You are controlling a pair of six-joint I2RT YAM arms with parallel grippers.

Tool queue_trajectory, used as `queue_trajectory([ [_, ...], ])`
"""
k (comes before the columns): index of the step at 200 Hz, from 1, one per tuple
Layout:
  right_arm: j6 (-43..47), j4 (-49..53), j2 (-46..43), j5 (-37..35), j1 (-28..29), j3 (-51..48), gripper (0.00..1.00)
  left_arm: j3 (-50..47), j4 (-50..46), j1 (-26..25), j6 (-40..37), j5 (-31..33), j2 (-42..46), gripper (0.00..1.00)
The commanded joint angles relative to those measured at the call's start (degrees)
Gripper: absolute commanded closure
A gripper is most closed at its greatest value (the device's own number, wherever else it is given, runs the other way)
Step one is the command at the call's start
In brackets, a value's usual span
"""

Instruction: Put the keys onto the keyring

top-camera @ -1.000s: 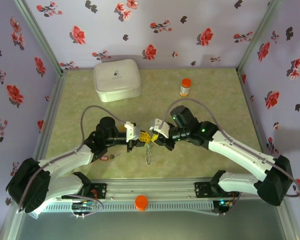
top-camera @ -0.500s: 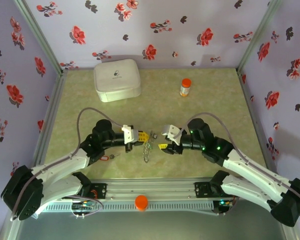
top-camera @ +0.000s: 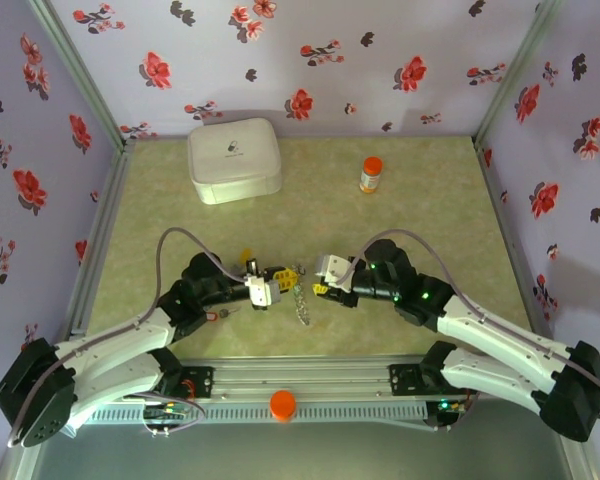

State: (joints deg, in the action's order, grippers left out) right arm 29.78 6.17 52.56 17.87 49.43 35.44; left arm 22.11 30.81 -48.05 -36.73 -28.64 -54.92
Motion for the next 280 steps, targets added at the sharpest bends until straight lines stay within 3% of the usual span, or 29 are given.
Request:
queue_trajectory([
  [1, 2.7, -1.9, -0.6, -2.5, 0.5, 0.6, 0.64, 0.4, 1.9, -0.6, -5.9, 3.7, 1.8, 1.00],
  [91, 2.6, -2.5, -0.6, -5.5, 0.5, 0.7, 0.65, 0.1, -0.8, -0.7, -7.6, 6.3, 5.1, 1.00],
  [130, 1.6, -3.3, -0.8, -6.7, 0.6, 0.8, 0.65, 0.1, -2.4, -0.7, -4.9, 11.9, 6.4, 1.00],
  [180, -3.7, -5.1, 0.1, -11.3, 0.5, 1.1, 0.63, 1.5, -3.4, -0.7, 13.0, 28.9, 6.7, 1.00],
  [224, -23.0, -7.0, 2.7, -13.2, 0.9, 1.7, 0.65, 0.5, -2.4, 0.4, 25.5, 38.0, 8.8, 1.00],
  [254, -29.5, -9.4, 7.4, -13.6, 4.4, 1.6, 0.66, 0.4, -4.9, 5.0, 31.2, 43.4, 10.3, 1.00],
  [280, -24.4, -12.3, 13.6, -10.5, 8.7, 2.0, 0.64, 1.8, -11.2, 14.2, 40.5, 42.7, 11.1, 1.00],
])
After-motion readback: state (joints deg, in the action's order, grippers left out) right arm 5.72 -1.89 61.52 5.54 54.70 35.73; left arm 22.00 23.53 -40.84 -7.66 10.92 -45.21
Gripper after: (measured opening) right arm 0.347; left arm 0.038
